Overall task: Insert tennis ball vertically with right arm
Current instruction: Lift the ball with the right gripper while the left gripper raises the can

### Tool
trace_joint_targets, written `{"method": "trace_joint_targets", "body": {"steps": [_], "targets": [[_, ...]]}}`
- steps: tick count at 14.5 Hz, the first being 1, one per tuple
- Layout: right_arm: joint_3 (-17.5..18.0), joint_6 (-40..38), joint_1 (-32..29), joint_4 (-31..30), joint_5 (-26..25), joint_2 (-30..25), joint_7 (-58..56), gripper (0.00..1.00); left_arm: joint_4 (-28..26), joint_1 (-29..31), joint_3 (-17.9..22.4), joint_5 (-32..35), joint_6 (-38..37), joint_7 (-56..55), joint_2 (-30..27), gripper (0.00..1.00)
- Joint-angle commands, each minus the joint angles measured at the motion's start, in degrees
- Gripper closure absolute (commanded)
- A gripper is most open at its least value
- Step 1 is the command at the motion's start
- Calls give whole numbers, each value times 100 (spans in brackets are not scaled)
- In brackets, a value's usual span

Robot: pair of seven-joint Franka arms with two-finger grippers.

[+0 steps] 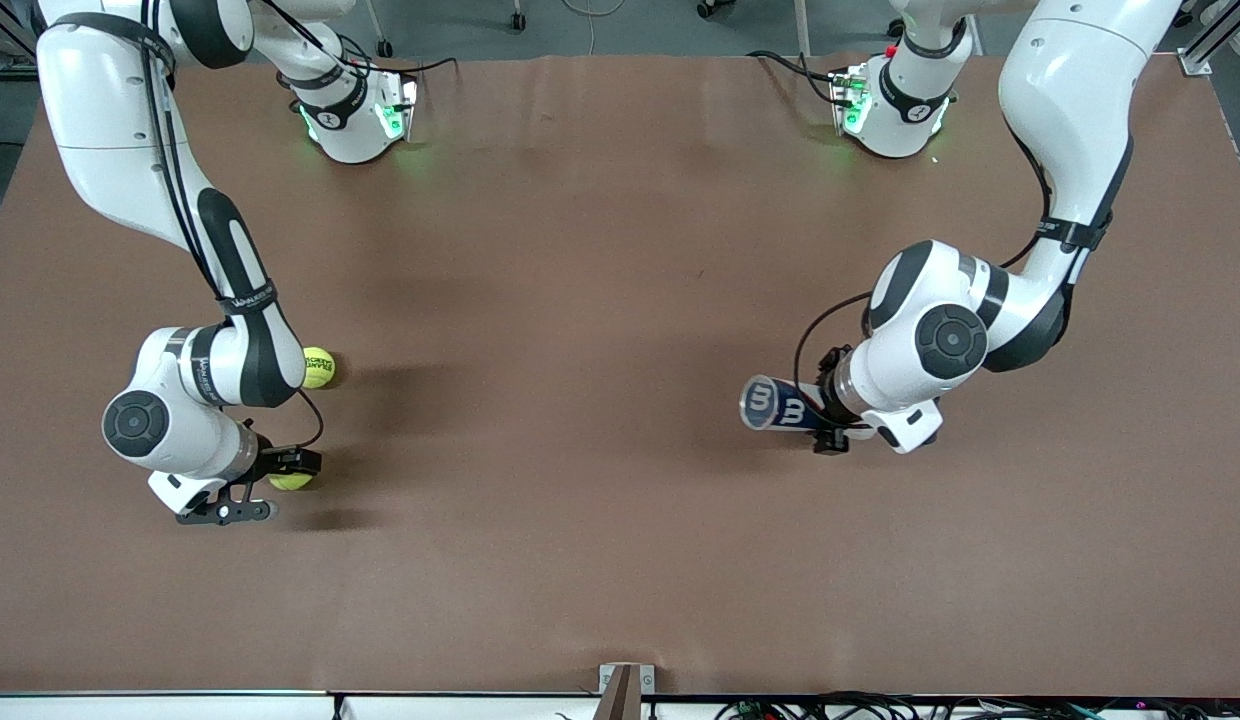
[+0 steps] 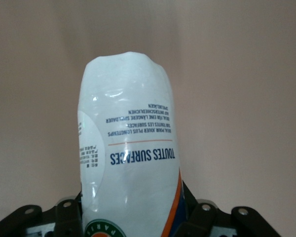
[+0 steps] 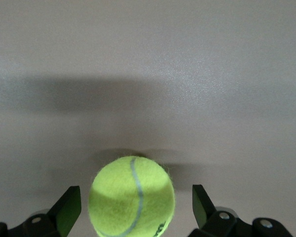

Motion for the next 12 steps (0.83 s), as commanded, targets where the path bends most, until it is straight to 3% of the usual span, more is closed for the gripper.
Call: {"method": "trace_joint_targets", "body": {"steps": [1, 5, 9, 12], "targets": [[65, 30, -58, 74, 40, 98, 28, 3, 365, -174, -213, -595, 103, 377, 146, 34], [65, 30, -58, 65, 93, 142, 28, 15, 401, -543, -214, -1157, 752, 359, 190, 34], [65, 21, -50, 74, 93, 124, 19, 51, 549, -868, -214, -1851, 1624, 350, 611, 34], [65, -154, 90, 74, 85, -120, 28, 54, 856, -940, -310, -2334, 1906, 411, 963, 34]]}}
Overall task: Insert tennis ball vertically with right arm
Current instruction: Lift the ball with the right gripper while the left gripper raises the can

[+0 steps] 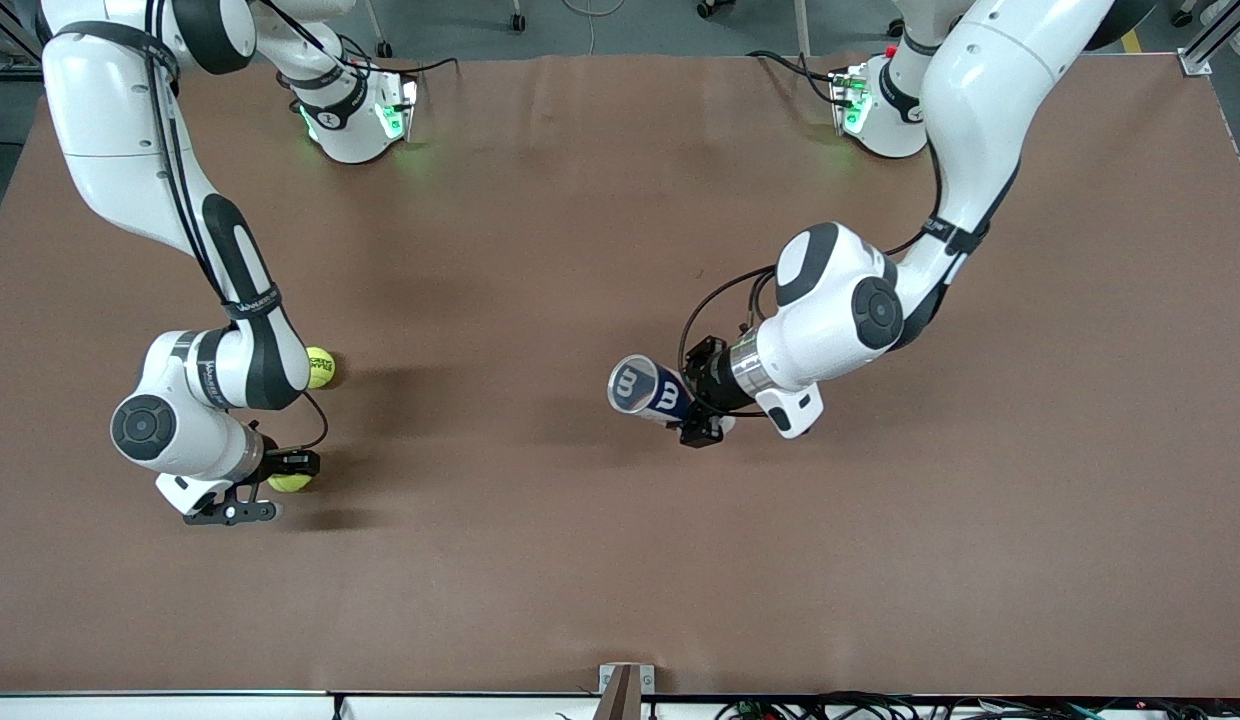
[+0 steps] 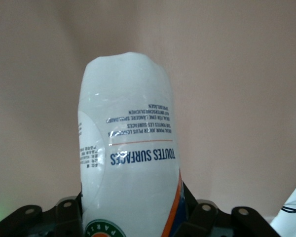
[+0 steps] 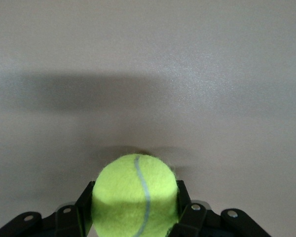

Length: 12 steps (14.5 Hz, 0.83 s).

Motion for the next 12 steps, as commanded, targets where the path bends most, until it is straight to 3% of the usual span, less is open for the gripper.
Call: {"method": "trace_joint_targets", "body": {"steps": [1, 5, 9, 12], "targets": [[39, -459, 138, 21, 57, -433, 27, 54, 583, -54, -122, -489, 92, 147, 448, 34], [39, -1646, 621, 65, 57, -1313, 280, 54, 813, -379, -131, -964, 530, 147, 590, 34], [39, -2692, 1490, 284, 66, -1859, 1938, 54, 901, -809, -139, -1377, 1373, 269, 931, 34], [48, -3773, 2211, 968, 118, -1895, 3249, 54, 1392, -1293, -140, -1720, 1867, 393, 1414, 34]]}}
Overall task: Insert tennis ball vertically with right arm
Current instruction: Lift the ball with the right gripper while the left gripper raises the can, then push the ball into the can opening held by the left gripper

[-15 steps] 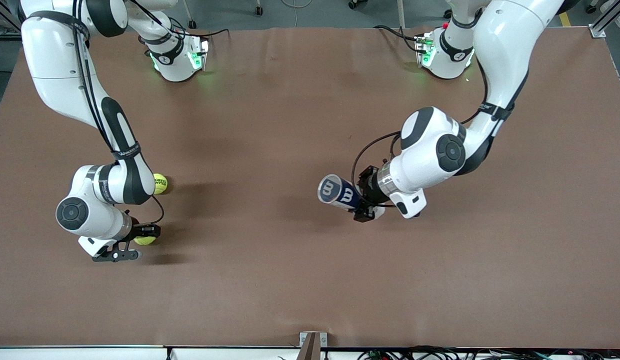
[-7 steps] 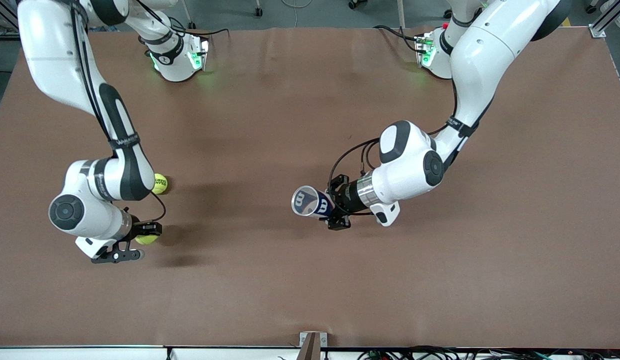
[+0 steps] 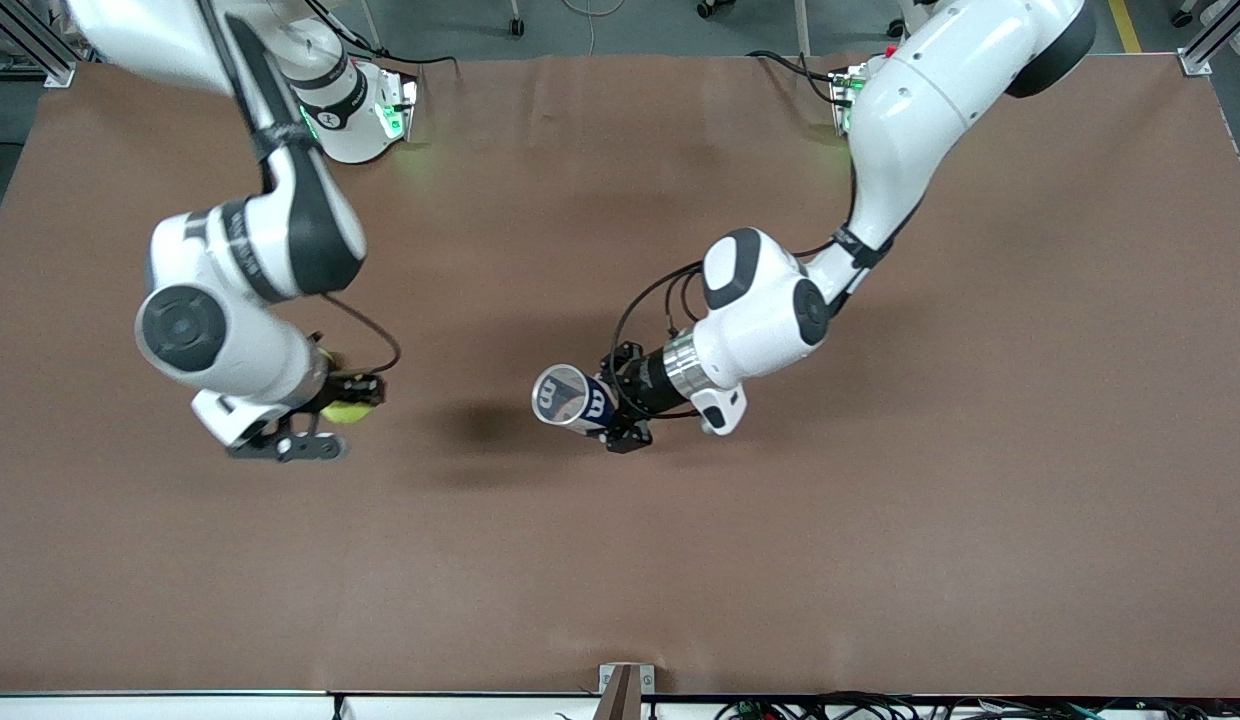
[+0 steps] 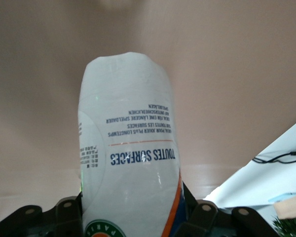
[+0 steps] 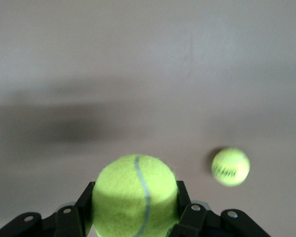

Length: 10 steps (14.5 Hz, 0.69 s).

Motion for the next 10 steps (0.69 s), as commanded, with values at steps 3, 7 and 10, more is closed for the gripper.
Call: {"method": "trace_joint_targets", "body": {"steps": [3, 7, 10], "targets": [[-59, -632, 687, 594, 726, -30, 1466, 54, 799, -312, -481, -533, 315, 554, 858, 34], [-68, -589, 1021, 788, 940, 5, 1793, 54, 782, -214, -765, -1892, 315, 2239, 1017, 34], [-77, -553, 969, 797, 931, 5, 1758, 54, 729, -109, -756, -2896, 236, 3349, 991, 34]]}}
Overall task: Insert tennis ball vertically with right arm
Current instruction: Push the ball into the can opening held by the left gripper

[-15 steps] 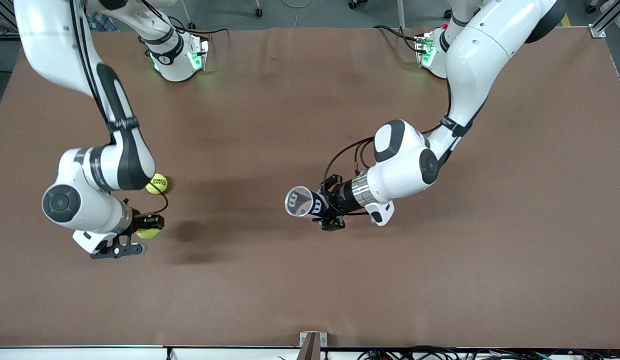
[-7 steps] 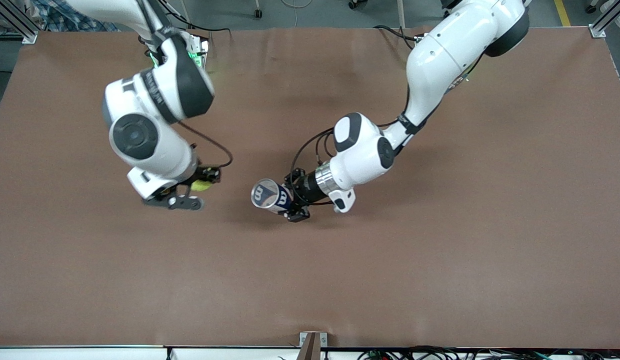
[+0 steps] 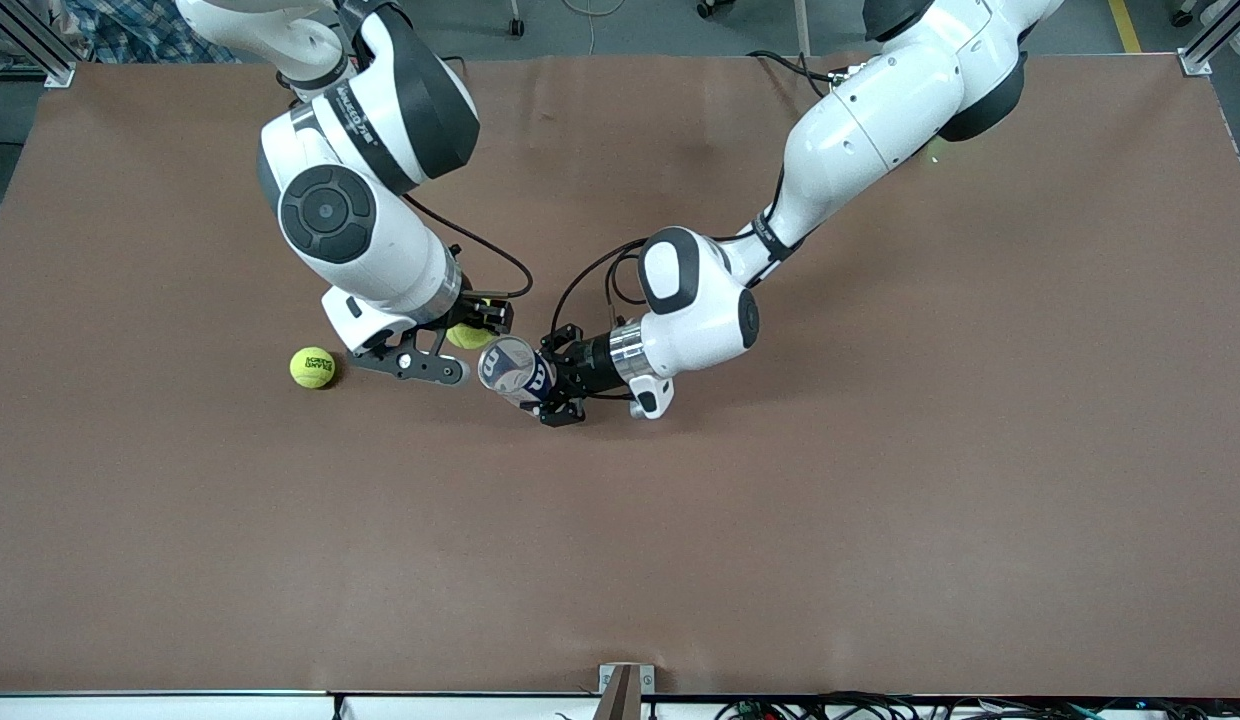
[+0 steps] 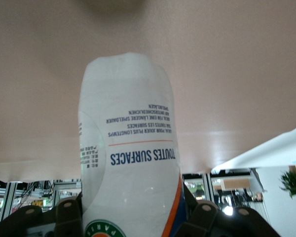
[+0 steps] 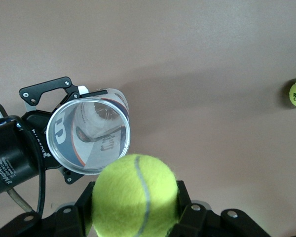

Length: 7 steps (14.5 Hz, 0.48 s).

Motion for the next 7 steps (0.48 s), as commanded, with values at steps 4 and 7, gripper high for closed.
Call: {"method": "trace_joint_targets", "body": {"steps": [4, 7], "targets": [[-59, 322, 21, 379, 99, 215, 135, 54, 79, 461, -129, -1024, -624, 1292, 71, 34], [-59, 734, 48, 406, 99, 268, 135, 54, 9, 594, -120, -1052, -741, 1476, 105, 34]]}}
